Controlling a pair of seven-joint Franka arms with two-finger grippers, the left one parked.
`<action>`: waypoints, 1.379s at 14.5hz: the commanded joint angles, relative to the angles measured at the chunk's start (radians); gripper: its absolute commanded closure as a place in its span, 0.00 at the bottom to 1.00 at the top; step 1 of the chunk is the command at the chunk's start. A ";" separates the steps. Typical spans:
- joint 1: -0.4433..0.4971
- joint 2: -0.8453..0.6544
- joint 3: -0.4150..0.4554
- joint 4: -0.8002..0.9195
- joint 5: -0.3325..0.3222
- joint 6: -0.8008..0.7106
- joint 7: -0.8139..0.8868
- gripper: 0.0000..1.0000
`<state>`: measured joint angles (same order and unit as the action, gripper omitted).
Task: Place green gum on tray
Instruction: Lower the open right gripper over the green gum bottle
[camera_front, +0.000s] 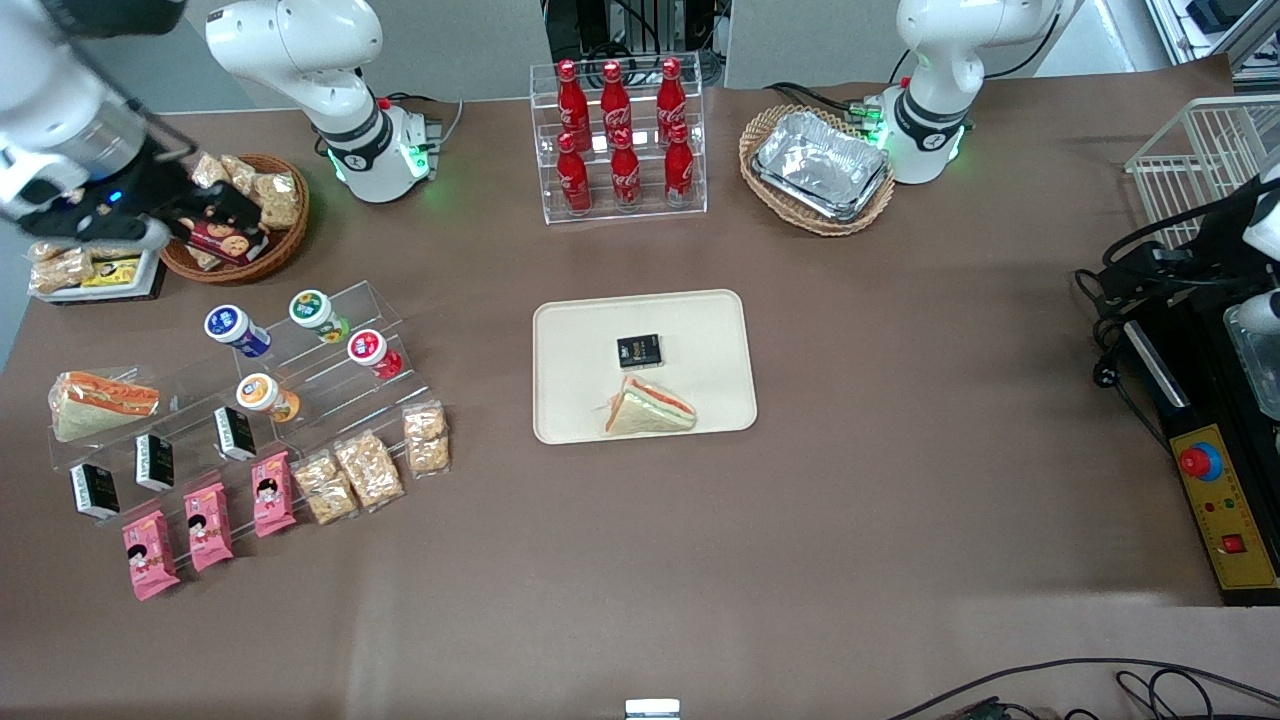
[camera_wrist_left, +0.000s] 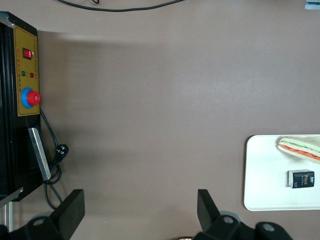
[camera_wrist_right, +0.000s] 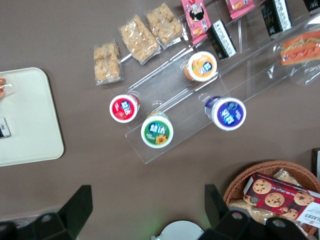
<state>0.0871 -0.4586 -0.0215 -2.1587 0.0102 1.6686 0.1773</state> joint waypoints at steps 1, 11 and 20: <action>0.002 -0.095 0.003 -0.124 0.002 0.065 0.027 0.00; -0.003 0.023 -0.006 -0.311 0.004 0.362 0.025 0.00; 0.002 0.104 -0.017 -0.444 0.062 0.563 0.025 0.00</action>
<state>0.0858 -0.3490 -0.0363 -2.5813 0.0539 2.2026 0.1954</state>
